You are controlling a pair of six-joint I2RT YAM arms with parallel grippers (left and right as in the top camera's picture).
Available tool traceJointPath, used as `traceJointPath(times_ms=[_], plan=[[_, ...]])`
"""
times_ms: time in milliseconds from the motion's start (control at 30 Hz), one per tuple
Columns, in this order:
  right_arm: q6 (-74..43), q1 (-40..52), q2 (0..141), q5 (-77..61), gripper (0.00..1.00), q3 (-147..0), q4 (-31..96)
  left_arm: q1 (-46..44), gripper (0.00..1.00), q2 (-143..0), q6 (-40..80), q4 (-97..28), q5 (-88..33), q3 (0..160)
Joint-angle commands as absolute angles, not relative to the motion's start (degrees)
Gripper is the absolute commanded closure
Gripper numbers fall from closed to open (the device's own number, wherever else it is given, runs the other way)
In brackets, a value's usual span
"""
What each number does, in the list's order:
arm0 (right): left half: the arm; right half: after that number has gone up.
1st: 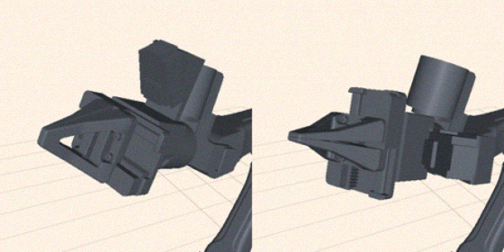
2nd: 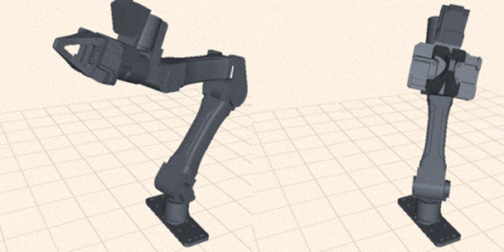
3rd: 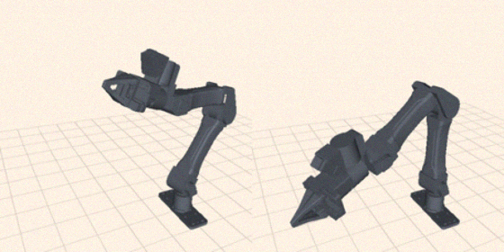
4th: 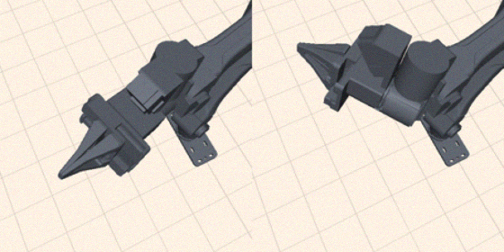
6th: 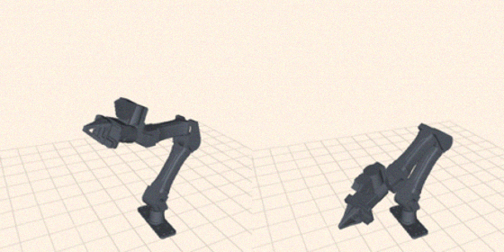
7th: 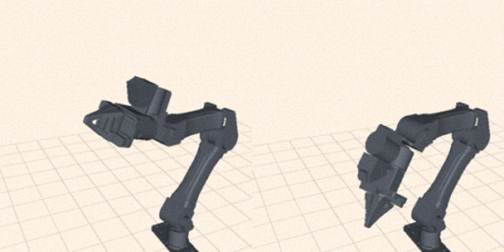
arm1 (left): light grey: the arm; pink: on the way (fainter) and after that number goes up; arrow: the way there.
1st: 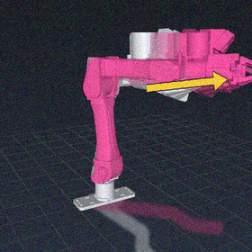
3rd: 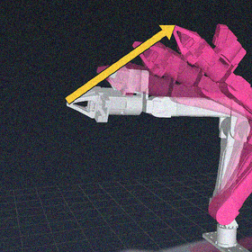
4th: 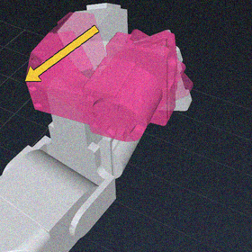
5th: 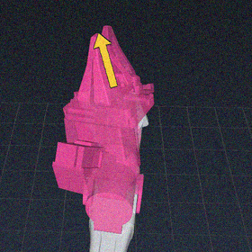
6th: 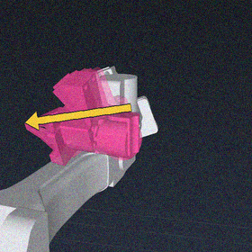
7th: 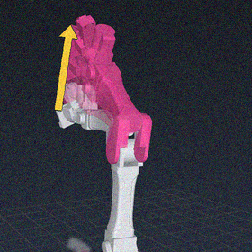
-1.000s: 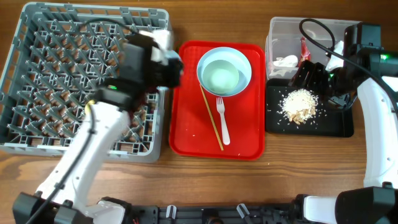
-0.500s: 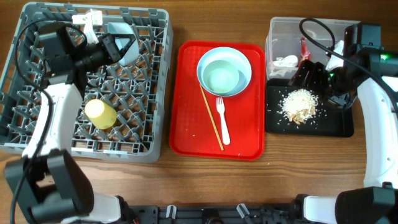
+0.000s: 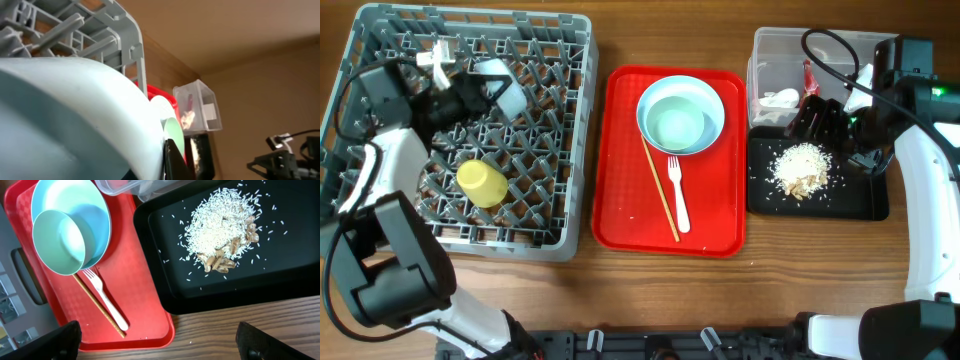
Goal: Sort waste into correct bins and load items into the dishwasher rack
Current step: 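Carry the small blue bowl into the dish rack and release it, then reach the left gripper to the light-green bowl on the red tray and grasp it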
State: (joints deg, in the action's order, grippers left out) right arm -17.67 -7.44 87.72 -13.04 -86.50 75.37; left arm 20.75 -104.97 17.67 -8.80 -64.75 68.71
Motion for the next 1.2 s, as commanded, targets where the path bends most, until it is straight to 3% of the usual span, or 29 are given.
traceJointPath(times_ms=[0, 67, 133, 267, 700, 833, 867, 1000, 1100, 1133, 1167], plan=[[-16.7, -7.6, 86.8, -13.1, 0.00, -86.9, 75.1, 23.6, 0.96, -105.8, 16.9, -13.9, -64.7, 69.0], [-16.7, -7.6, 86.8, -13.1, 0.00, -86.9, 75.1, 25.1, 0.92, -105.8, 16.9, -16.0, -64.7, 69.0], [-16.7, -7.6, 86.8, -13.1, 0.00, -86.9, 75.1, 27.1, 0.74, -105.8, 16.8, -20.0, -64.4, 69.0], [-16.7, -7.6, 86.8, -13.1, 0.00, -86.9, 75.0, 30.4, 0.54, -105.8, 16.7, -25.8, -58.5, 69.0], [-16.6, -7.6, 86.8, -14.0, 0.00, -86.9, 72.8, 35.4, 0.39, -101.4, 16.7, -28.6, -56.9, 69.0], [-16.6, -7.6, 86.8, -13.3, 0.00, -86.9, 72.3, 35.2, 0.50, -97.3, 16.7, -28.6, -56.9, 69.0], [-16.6, -7.6, 86.8, -13.2, 0.00, -86.9, 72.3, 34.8, 0.46, -95.7, 16.7, -28.5, -56.9, 69.0], [-16.6, -7.6, 86.8, -12.5, 0.00, -86.9, 71.2, 28.6, 0.46, -89.4, 16.9, -27.7, -54.4, 69.0], [-16.7, -7.9, 86.8, -10.1, 0.00, -86.9, 71.2, 17.4, 0.26, -85.3, 17.0, -26.2, -46.2, 69.8], [-16.6, -8.3, 86.8, -10.0, 0.00, -86.9, 71.2, 13.0, 0.10, -84.8, 17.2, -26.2, -42.3, 71.0], [-16.5, -9.0, 86.8, -10.0, 0.00, -86.9, 71.3, 8.9, 0.00, -84.8, 17.6, -26.4, -39.0, 72.6]])
